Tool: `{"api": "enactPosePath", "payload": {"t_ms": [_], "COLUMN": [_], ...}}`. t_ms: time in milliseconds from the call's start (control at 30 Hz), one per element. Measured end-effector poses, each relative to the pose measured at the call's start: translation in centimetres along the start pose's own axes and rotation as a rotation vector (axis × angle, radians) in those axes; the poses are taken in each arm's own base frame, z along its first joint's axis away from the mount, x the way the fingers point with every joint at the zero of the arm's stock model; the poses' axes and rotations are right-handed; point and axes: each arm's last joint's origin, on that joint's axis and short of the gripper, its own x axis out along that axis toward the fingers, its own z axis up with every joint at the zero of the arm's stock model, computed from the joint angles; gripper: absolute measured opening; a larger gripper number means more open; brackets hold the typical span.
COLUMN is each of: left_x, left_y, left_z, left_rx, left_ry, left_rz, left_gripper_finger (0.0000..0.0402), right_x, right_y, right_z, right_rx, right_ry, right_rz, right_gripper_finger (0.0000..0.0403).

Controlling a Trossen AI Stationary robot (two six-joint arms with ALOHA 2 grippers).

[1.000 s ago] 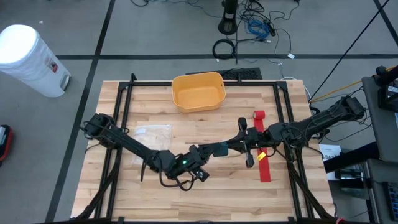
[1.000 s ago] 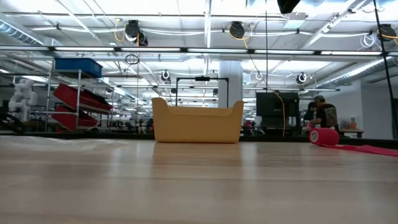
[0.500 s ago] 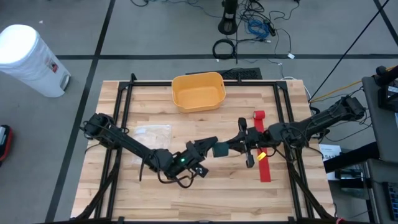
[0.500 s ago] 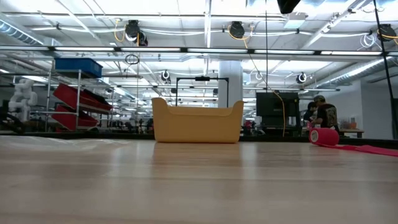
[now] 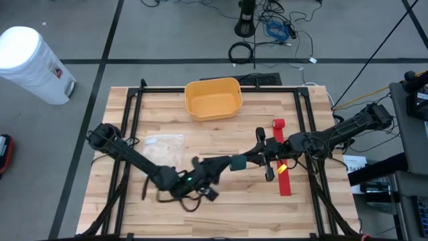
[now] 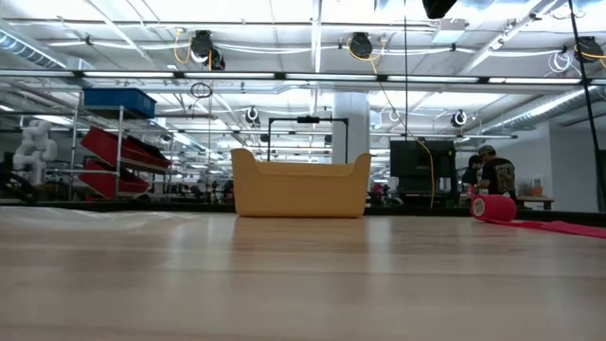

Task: Roll bandage
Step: Roll the green bandage

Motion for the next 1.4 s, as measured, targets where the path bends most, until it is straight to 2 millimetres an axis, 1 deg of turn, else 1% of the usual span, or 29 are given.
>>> {"api": "enactPosePath", "payload": {"t_ms": [67, 167, 267, 333, 367, 433, 533, 633, 700, 767, 800, 867, 900, 933, 967, 1033, 1067, 1167, 1200, 1267, 1400], "left_x": [-0.8, -2.1, -3.2, -3.7, -3.8, -4.2, -4.6, -4.6, -4.5, -4.4, -4.1, -3.6, -3.3, -2.9, -2.6, -1.9, -1.5, -0.3, 0.0, 0.5, 0.7], "left_y": [1.2, 3.1, 5.0, 5.8, 5.9, 5.2, 3.5, 2.9, 2.7, 2.8, 3.0, 3.9, 4.3, 4.6, 4.8, 4.5, 4.4, 4.4, 4.6, 4.7, 5.0], "left_z": [0.3, 0.5, 0.3, 0.2, 0.4, 0.9, 1.6, 2.0, 2.2, 2.1, 1.9, 1.2, 0.7, 0.3, -0.1, -0.9, -1.3, -2.4, -2.6, -2.9, -3.1], "left_rx": [-0.164, -0.457, -0.802, -0.996, -1.045, -1.103, -1.262, -1.401, -1.422, -1.406, -1.402, -1.414, -1.392, -1.342, -1.293, -1.24, -1.248, -1.341, -1.361, -1.383, -1.396], "left_ry": [-0.017, -0.022, 0.002, 0.015, 0.01, -0.046, -0.209, -0.363, -0.401, -0.39, -0.349, -0.207, -0.141, -0.105, -0.091, -0.093, -0.101, -0.113, -0.12, -0.123, -0.123], "left_rz": [0.034, 0.071, 0.065, 0.034, -0.001, -0.127, -0.425, -0.662, -0.711, -0.657, -0.574, -0.351, -0.259, -0.209, -0.203, -0.289, -0.381, -0.739, -0.822, -0.873, -0.835], "left_gripper_finger": [0.0151, 0.0151, 0.0151, 0.0151, 0.0151, 0.0151, 0.0151, 0.0151, 0.0151, 0.0151, 0.0151, 0.0151, 0.0151, 0.0154, 0.016, 0.0183, 0.0197, 0.024, 0.0251, 0.0268, 0.0278], "right_x": [0.0, 0.0, -0.1, -0.1, -0.2, -0.2, -0.3, -0.4, -0.4, -0.4, -0.4, -0.4, -0.4, -0.4, -0.4, -0.4, -0.4, -0.4, -0.4, -0.4, -0.4], "right_y": [0.1, 0.1, 0.3, 0.6, 0.8, 1.1, 1.5, 1.7, 1.6, 1.6, 1.6, 1.6, 1.6, 1.6, 1.6, 1.6, 1.6, 1.6, 1.6, 1.6, 1.6], "right_z": [0.0, 0.0, -0.1, -0.1, -0.2, -0.3, -0.4, -0.4, -0.3, -0.3, -0.3, -0.4, -0.4, -0.4, -0.4, -0.5, -0.5, -0.7, -0.7, -0.8, -0.8], "right_rx": [-0.036, -0.103, -0.183, -0.244, -0.271, -0.313, -0.359, -0.384, -0.384, -0.383, -0.384, -0.383, -0.383, -0.382, -0.382, -0.384, -0.386, -0.402, -0.41, -0.418, -0.42], "right_ry": [0.0, 0.002, 0.004, 0.006, 0.01, 0.015, 0.014, 0.011, 0.006, 0.006, 0.01, 0.017, 0.02, 0.02, 0.02, 0.024, 0.028, 0.043, 0.046, 0.052, 0.056], "right_rz": [0.003, 0.026, 0.036, 0.048, 0.056, 0.071, 0.09, 0.096, 0.095, 0.094, 0.094, 0.095, 0.095, 0.095, 0.094, 0.09, 0.09, 0.091, 0.091, 0.092, 0.092], "right_gripper_finger": [0.0011, 0.0011, 0.0011, 0.0011, 0.0011, 0.0011, 0.0011, 0.0011, 0.0011, 0.0011, 0.0011, 0.0011, 0.0011, 0.0011, 0.0011, 0.0011, 0.0011, 0.0011, 0.0011, 0.0011, 0.0011]}}
